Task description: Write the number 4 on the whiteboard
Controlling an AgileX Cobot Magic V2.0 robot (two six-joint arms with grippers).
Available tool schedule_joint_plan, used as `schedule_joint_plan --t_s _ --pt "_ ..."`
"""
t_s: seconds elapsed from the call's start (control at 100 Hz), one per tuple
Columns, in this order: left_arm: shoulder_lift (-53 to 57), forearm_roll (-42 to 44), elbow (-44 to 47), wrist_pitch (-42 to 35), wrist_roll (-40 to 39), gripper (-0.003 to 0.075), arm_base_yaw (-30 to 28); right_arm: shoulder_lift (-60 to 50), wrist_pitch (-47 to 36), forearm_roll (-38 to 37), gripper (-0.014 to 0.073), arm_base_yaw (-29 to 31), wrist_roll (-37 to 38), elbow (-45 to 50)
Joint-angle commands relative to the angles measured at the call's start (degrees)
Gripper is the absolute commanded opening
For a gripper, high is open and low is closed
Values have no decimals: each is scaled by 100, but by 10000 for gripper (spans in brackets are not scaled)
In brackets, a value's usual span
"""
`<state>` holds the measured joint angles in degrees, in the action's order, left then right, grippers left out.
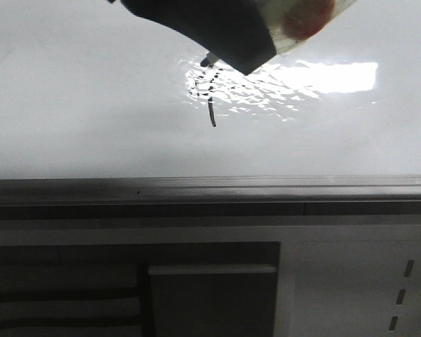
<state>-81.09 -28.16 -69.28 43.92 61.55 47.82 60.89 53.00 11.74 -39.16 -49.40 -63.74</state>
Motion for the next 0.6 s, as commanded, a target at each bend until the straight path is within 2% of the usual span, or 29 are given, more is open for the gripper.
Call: schedule_joint_plan --t_s 0.0,0.13,0.2,0.27,0.37,0.44,0.51,0.59 --pt "165 -209 -204 -337 -5 66 41 -16 -244 89 -64 5 -62 -158" --pt "165 -209 -204 -337 -5 -15 41 20 -244 89 -64 5 -62 -158" --pt "165 -209 -204 -337 -5 -20 41 20 -230 89 -40 5 -62 -158" --pt "165 -209 -204 -337 -5 -20 41 20 -181 79 52 5 -62 -158" --pt "165 -209 -204 -337 -17 -20 41 9 -130 39 253 5 28 -158" --pt "165 -209 -204 -377 -68 -20 41 -48 -93 2 331 5 64 -168" --pt "165 -169 -204 -433 -258 -20 29 -168 -122 -128 334 5 362 -207" --pt "194 111 -204 -442 -754 -20 5 -345 -95 -512 320 5 1108 -302"
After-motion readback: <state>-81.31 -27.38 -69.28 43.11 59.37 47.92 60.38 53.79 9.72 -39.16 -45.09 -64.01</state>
